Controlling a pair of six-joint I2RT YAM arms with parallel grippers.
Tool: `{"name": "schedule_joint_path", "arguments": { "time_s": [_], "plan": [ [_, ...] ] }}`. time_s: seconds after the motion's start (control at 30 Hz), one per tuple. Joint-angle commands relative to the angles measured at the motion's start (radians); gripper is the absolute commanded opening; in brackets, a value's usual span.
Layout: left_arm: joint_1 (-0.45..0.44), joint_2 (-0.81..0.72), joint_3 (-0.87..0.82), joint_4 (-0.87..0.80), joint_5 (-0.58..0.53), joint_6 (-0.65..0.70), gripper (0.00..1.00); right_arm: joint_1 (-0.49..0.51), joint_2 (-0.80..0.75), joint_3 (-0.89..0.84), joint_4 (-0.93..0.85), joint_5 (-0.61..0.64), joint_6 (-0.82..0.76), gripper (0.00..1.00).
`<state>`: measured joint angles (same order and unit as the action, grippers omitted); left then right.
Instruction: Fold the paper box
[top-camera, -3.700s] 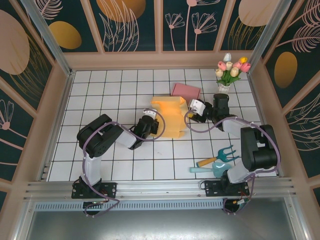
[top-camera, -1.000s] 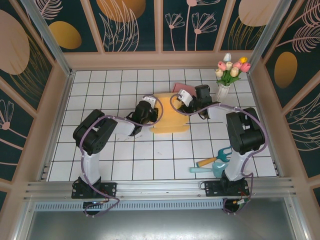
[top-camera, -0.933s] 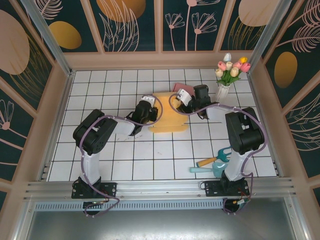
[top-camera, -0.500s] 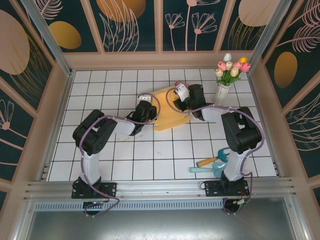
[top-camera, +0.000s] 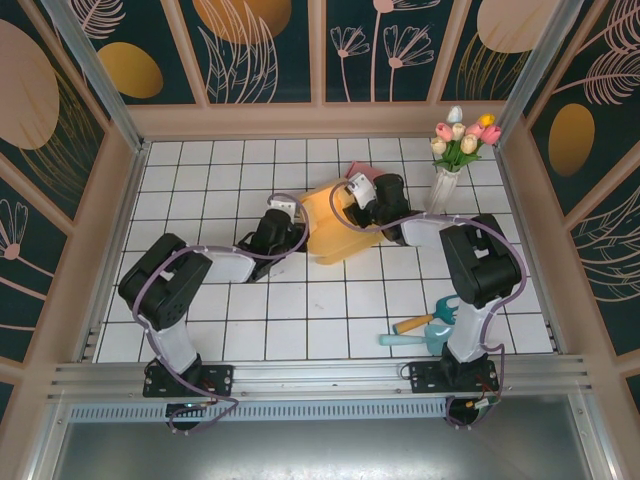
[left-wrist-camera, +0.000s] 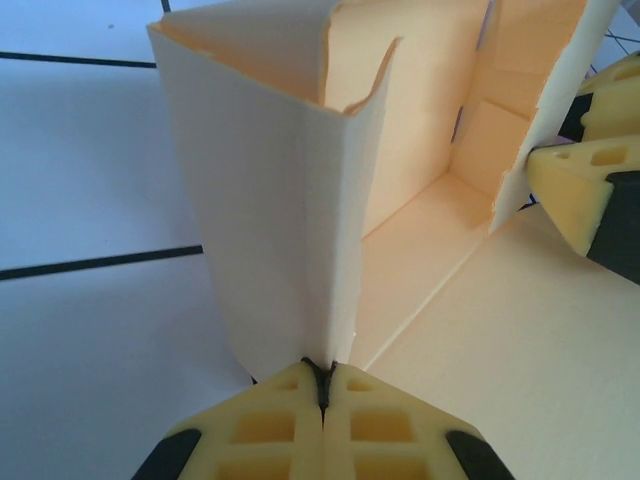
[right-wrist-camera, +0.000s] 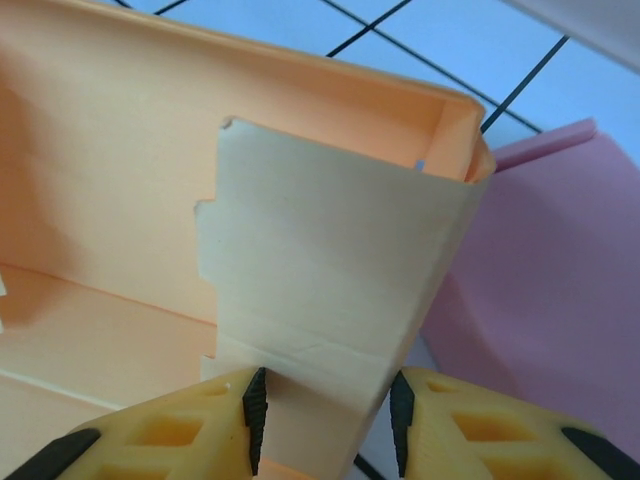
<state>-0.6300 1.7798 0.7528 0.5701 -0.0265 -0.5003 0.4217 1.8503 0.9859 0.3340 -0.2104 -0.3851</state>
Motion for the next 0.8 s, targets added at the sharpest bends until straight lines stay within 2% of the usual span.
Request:
{"name": "schedule_joint_path", "arguments": {
  "time_s": [0.0,0.17,0.27,0.33,0.43,0.5,0.53,0.6,0.63,0.77],
  "plan": [
    [-0.008,-0.051,-0.029,-0.020,-0.005,-0.026,0.00,0.013,-0.064,-0.009,-0.039,-0.037,0.035,0.42],
    [-0.009,-0.113,-0.077,-0.067,-0.099,-0.023,0.00,0.014,-0.170,-0.057,-0.066,-0.061,0.176,0.46],
    [-0.009,-0.144,-0.107,-0.061,-0.118,-0.021,0.00,0.020,-0.284,-0.174,0.029,-0.055,0.282,0.46],
    [-0.009,-0.157,-0.119,-0.064,-0.124,-0.019,0.00,0.031,-0.373,-0.277,0.121,-0.003,0.333,0.47],
    [-0.009,-0.181,-0.139,-0.049,-0.113,-0.001,0.02,0.036,-0.485,-0.382,0.159,0.099,0.350,0.48],
    [-0.008,-0.209,-0.176,-0.004,-0.090,0.018,0.11,0.033,-0.526,-0.406,0.149,0.158,0.314,0.48],
    [-0.009,-0.226,-0.198,0.030,-0.070,0.033,0.20,0.027,-0.544,-0.417,0.151,0.192,0.298,0.48],
    [-0.009,-0.245,-0.238,0.095,-0.045,0.064,0.44,0.009,-0.570,-0.421,0.158,0.210,0.295,0.50],
    [-0.008,-0.249,-0.249,0.126,-0.030,0.086,0.51,-0.008,-0.576,-0.414,0.156,0.201,0.302,0.51],
    [-0.009,-0.224,-0.262,0.220,0.002,0.130,0.64,-0.088,-0.548,-0.340,0.083,0.070,0.320,0.53]
  ]
}}
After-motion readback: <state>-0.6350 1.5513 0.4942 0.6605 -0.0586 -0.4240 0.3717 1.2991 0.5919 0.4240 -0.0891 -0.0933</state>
